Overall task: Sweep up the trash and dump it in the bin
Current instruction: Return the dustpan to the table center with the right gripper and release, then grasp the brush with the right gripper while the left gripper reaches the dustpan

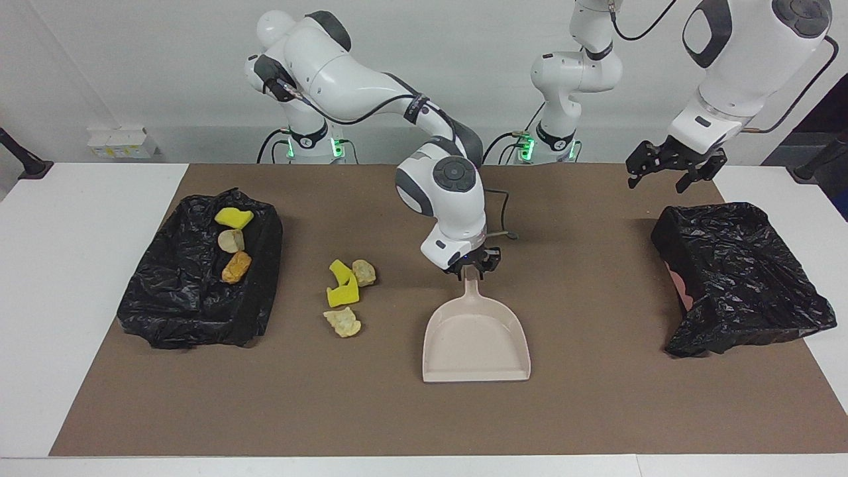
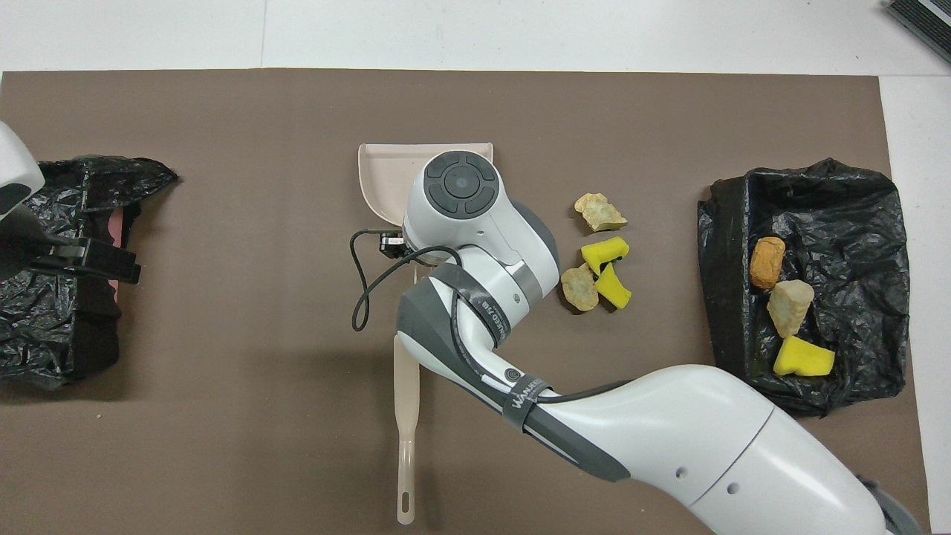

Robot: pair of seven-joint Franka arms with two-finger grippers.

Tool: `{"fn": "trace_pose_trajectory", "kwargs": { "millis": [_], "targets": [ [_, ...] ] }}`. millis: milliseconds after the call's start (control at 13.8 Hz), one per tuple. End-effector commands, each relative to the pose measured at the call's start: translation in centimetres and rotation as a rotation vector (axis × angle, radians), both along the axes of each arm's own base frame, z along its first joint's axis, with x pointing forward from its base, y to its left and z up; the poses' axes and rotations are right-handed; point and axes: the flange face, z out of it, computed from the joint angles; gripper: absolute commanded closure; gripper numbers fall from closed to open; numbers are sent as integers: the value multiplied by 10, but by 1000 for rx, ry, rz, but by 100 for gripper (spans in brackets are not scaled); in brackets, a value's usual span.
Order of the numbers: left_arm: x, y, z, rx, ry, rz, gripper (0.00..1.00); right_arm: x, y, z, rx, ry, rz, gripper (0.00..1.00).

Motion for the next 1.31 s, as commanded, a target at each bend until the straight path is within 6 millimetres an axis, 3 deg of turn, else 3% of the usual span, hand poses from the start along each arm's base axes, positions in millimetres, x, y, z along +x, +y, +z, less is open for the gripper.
{"fn": "trace_pose_trajectory", "kwargs": {
  "millis": [0, 218, 364, 655, 873, 1018, 1236],
  "targets": [
    [-8, -1, 1, 16, -4, -6, 0, -29, -8, 48, -36, -23, 50, 0],
    [0, -6, -4, 15, -28, -7, 0, -81, -17, 91, -37, 33, 47, 0],
    [8, -20, -11, 10, -48, -17, 0, -126, -10, 98, -50, 83, 66, 0],
    [26, -79, -46, 2, -67, 6, 0, -211, 16, 78, -105, 116, 166, 0],
    [37, -128, -78, -2, -81, 38, 0, -256, 35, 29, -107, 119, 199, 0],
    [40, -163, -98, -3, -78, 47, 0, -273, 42, 7, -95, 115, 213, 0],
    [43, -218, -133, -13, -101, 93, 0, -272, 44, -7, -91, 133, 217, 0]
  ]
}}
